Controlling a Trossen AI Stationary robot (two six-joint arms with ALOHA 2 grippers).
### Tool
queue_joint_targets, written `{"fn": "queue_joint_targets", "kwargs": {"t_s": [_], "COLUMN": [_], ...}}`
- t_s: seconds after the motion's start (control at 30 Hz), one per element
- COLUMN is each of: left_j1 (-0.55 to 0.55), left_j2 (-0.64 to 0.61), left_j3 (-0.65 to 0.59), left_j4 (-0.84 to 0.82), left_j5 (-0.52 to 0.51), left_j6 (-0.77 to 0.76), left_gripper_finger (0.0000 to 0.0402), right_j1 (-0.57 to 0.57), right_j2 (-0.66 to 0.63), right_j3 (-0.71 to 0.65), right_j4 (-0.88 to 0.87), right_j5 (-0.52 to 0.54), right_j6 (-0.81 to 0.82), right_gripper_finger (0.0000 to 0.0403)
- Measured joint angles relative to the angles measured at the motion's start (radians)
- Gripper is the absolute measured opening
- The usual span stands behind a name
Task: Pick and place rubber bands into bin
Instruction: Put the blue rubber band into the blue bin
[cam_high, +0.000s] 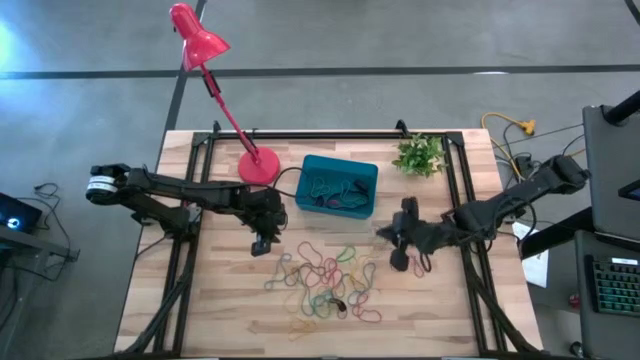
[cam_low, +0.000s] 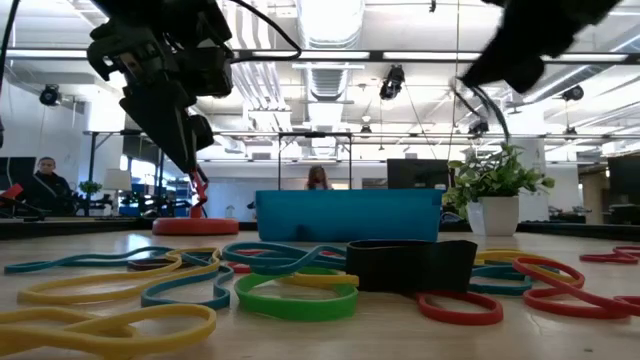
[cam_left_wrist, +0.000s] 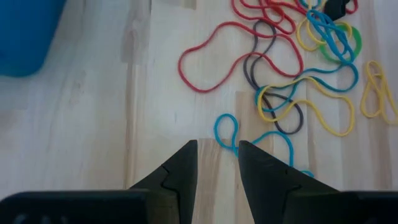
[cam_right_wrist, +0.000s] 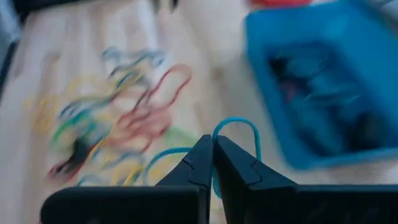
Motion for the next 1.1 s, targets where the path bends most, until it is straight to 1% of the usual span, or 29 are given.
{"fn": "queue_joint_targets", "kwargs": {"t_s": [0.1,0.17,0.37,0.47,0.57,0.7,0.77,0.97,1.1], "left_j1": [0.000,0.000,0.000,0.000,0.000,0.000,0.000,0.001,0.001], "left_j2": [0.000,0.000,0.000,0.000,0.000,0.000,0.000,0.000,0.000], "left_j3": [0.000,0.000,0.000,0.000,0.000,0.000,0.000,0.000,0.000], "left_j4": [0.030,0.051,0.107,0.124,0.134,0.157,0.159,0.175,0.174], "left_j5": [-0.009,-0.009,-0.009,-0.009,-0.010,-0.015,-0.034,-0.059,-0.060], "left_j6": [0.000,0.000,-0.003,-0.006,-0.009,-0.009,-0.010,-0.009,-0.009], "left_gripper_finger": [0.0100,0.0100,0.0100,0.0100,0.0100,0.0100,0.0100,0.0100,0.0100], "right_j1": [-0.052,-0.101,-0.281,-0.367,-0.447,-0.532,-0.561,-0.604,-0.606], "right_j2": [-0.009,-0.008,-0.008,-0.008,-0.007,0.008,0.027,0.152,0.243], "right_j3": [0.024,0.040,0.048,0.048,0.045,0.042,0.040,0.039,0.041], "right_j4": [0.001,0.002,0.092,0.110,0.120,0.153,0.165,0.267,0.282], "right_j5": [0.086,0.117,0.120,0.115,0.068,-0.046,-0.089,-0.223,-0.236], "right_j6": [-0.068,-0.112,-0.206,-0.219,-0.224,-0.244,-0.249,-0.258,-0.225], "right_gripper_finger": [0.0008,0.0008,0.0008,0.0008,0.0008,0.0009,0.0009,0.0009,0.0009]}}
